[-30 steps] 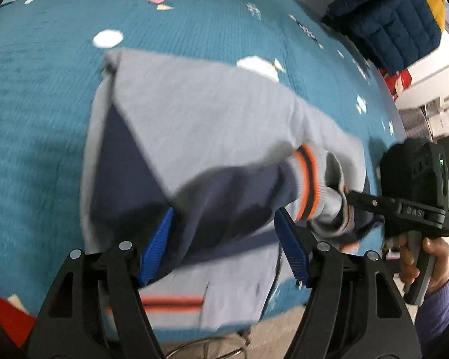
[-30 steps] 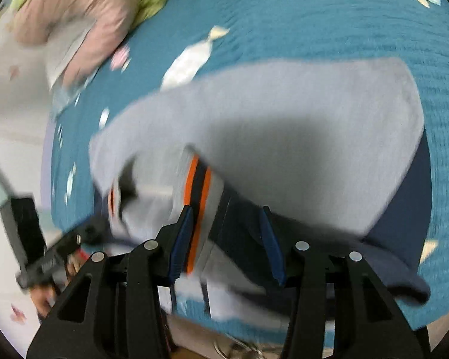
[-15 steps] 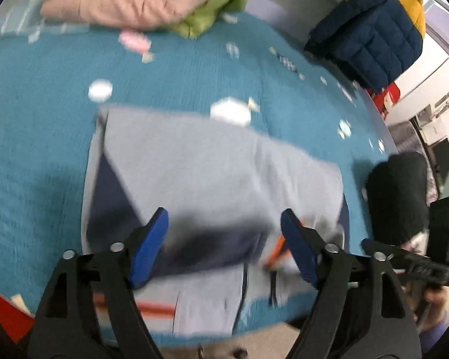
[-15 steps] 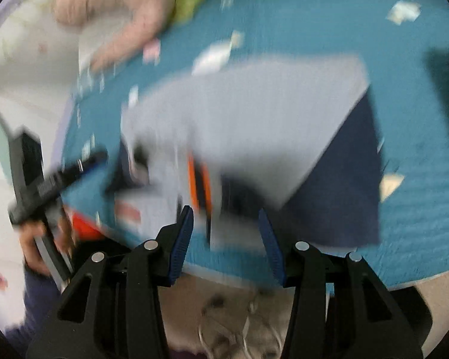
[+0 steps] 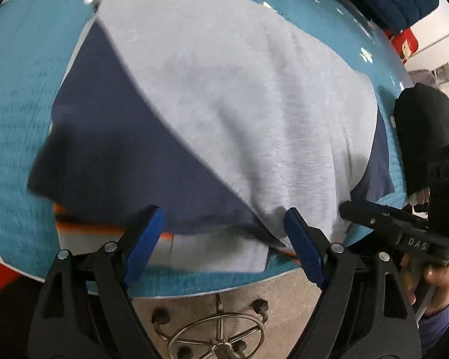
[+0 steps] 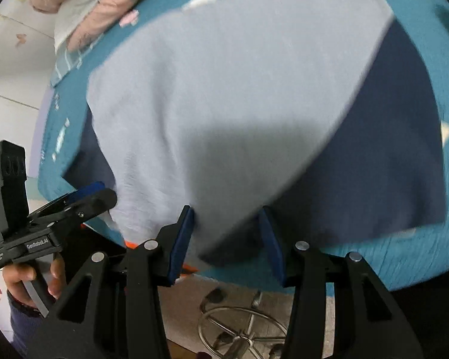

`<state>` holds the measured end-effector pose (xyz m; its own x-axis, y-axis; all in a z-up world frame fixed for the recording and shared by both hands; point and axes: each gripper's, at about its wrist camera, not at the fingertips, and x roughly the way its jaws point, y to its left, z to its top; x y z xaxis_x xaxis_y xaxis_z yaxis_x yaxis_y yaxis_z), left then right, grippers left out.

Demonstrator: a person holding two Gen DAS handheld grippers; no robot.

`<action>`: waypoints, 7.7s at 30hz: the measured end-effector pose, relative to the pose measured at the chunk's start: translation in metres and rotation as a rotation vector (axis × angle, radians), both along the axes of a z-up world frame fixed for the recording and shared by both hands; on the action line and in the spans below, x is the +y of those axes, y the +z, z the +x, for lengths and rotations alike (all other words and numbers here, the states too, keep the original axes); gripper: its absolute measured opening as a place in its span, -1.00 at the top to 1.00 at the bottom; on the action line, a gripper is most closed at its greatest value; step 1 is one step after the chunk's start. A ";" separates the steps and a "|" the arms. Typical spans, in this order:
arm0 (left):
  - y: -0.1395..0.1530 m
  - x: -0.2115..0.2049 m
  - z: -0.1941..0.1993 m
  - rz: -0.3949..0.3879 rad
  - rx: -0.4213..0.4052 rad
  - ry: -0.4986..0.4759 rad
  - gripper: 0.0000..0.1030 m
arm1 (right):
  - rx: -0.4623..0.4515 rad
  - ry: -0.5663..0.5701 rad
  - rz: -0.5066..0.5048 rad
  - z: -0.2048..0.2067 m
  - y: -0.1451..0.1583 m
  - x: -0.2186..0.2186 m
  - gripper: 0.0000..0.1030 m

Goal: Fold large clothes

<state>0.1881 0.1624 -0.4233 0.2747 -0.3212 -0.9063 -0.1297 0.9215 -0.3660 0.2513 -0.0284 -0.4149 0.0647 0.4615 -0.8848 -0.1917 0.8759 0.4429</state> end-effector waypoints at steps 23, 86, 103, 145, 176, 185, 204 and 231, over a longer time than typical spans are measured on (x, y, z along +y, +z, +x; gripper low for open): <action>0.021 0.128 -0.011 -0.116 -0.072 0.385 -0.60 | 0.134 -0.080 0.219 0.017 -0.028 0.046 0.99; -0.010 0.111 -0.011 -0.154 0.040 0.353 -0.11 | 0.120 -0.198 0.216 0.038 -0.030 0.036 1.00; 0.084 0.010 0.026 -0.063 -0.212 0.116 0.79 | -0.004 -0.223 0.292 0.007 -0.005 -0.024 0.88; 0.111 0.004 0.018 -0.187 -0.236 0.162 0.82 | -0.464 0.106 0.214 -0.019 0.040 0.137 0.54; 0.009 -0.081 0.059 -0.053 -0.054 0.091 -0.66 | -0.135 -0.620 0.336 -0.013 -0.032 -0.123 0.65; -0.001 -0.079 0.063 -0.092 -0.041 0.098 -0.70 | -0.181 -0.629 0.449 -0.020 -0.018 -0.139 0.87; -0.014 -0.108 0.081 -0.087 0.007 0.008 -0.76 | 0.022 -0.797 0.394 -0.052 -0.049 -0.180 0.11; -0.021 -0.113 0.094 -0.129 0.035 -0.009 -0.78 | 0.125 -0.826 0.646 -0.017 -0.082 -0.164 -0.19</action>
<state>0.2818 0.0495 -0.4443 0.2402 -0.4380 -0.8663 -0.1361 0.8684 -0.4768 0.2340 -0.1920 -0.4965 0.4993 0.7012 -0.5089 0.4360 0.3042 0.8470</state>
